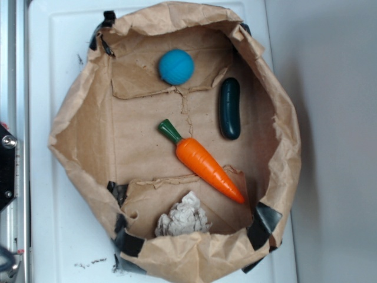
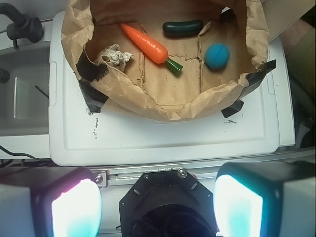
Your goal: Grab the carrot.
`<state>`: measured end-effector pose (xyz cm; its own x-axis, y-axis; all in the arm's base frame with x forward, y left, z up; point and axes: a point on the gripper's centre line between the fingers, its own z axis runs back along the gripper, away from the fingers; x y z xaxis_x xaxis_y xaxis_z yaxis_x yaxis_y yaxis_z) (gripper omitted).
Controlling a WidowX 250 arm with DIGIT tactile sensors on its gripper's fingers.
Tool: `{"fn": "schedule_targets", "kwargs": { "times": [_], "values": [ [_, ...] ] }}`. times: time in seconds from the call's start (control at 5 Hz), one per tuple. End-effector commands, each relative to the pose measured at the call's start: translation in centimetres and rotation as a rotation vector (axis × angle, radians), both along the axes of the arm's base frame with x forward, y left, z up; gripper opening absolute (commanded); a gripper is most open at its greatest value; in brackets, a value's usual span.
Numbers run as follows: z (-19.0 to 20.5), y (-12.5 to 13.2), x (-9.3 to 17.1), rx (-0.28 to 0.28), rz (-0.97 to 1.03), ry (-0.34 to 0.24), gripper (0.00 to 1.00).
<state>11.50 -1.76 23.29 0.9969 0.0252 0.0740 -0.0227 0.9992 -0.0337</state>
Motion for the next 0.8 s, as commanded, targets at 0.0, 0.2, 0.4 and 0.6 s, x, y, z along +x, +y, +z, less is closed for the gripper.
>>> {"fn": "schedule_targets", "kwargs": {
  "times": [0.0, 0.2, 0.4, 0.6],
  "values": [
    [0.0, 0.0, 0.0, 0.0, 0.0, 0.0, 1.0],
    [-0.4, -0.5, 3.2, -0.024, 0.035, -0.036, 1.0],
    [-1.3, 0.6, 6.3, -0.021, 0.068, -0.036, 1.0],
    [-2.8, 1.7, 9.1, -0.011, -0.007, -0.05, 1.0]
  ]
}}
